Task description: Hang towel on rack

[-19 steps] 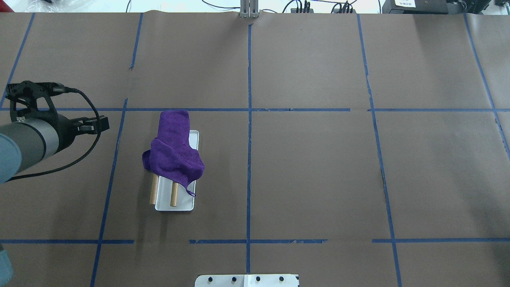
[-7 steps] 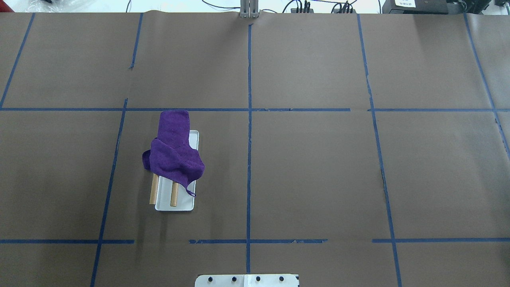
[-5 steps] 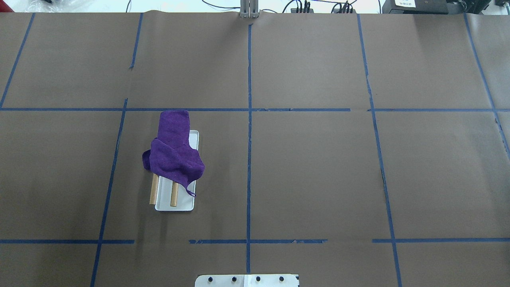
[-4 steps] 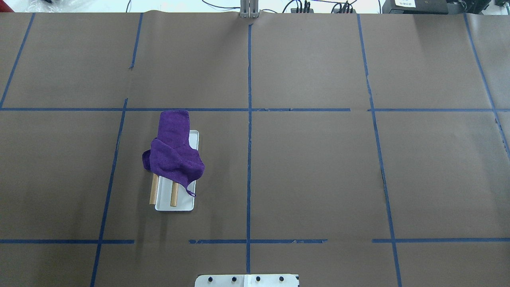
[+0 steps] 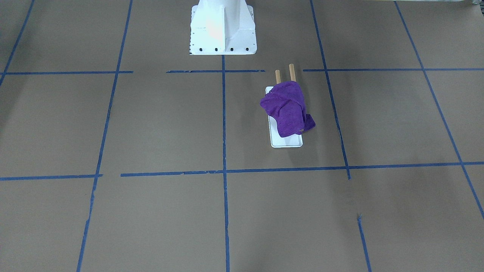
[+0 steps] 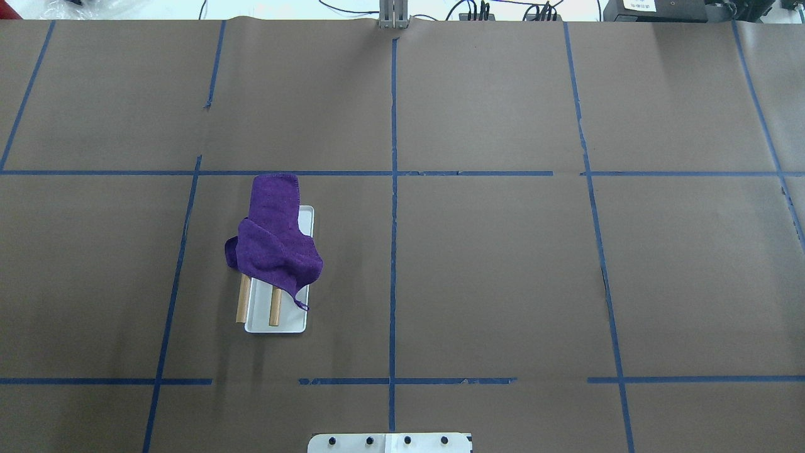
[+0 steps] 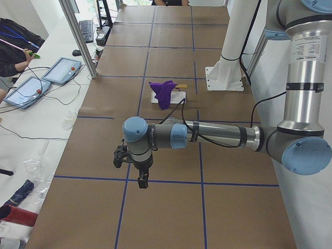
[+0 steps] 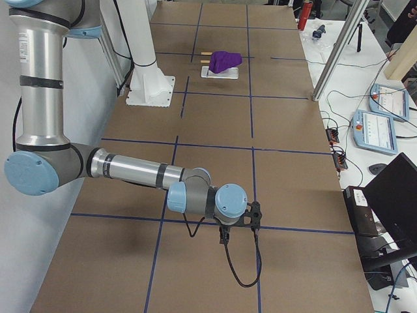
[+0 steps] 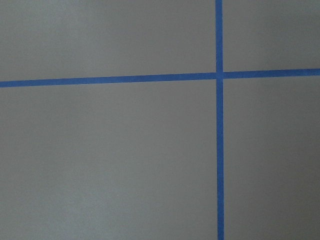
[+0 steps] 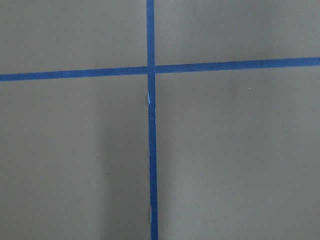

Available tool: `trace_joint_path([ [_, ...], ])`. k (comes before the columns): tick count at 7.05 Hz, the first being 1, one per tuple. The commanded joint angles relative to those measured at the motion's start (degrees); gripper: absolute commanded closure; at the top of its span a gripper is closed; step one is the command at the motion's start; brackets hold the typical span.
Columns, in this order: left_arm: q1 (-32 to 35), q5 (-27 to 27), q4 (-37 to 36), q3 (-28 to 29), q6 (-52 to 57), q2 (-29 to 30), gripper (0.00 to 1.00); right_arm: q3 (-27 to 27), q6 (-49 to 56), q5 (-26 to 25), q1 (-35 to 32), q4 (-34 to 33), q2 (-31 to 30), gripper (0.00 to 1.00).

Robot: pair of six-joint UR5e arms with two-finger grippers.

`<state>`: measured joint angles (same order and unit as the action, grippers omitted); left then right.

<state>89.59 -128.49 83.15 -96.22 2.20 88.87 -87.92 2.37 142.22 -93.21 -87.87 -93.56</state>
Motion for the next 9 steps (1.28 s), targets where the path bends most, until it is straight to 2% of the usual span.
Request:
trace_joint_path([
  [1,0.1,-0.1,-0.2,-0.4,0.0,0.3,0.0,-10.7,-2.6,-4.0,-0.2,-8.7,-0.2,0.0],
  [2,0.1,-0.1,-0.2,-0.5,0.0,0.4,0.0,-12.9,-2.7,-4.6,-0.1,-11.1,-0.3,0.0],
  [9,0.1,0.0,-0.1,-0.7,0.0,-0.1,0.0,-11.3,-1.8,-4.4,0.0,-10.4,-0.5,0.0],
])
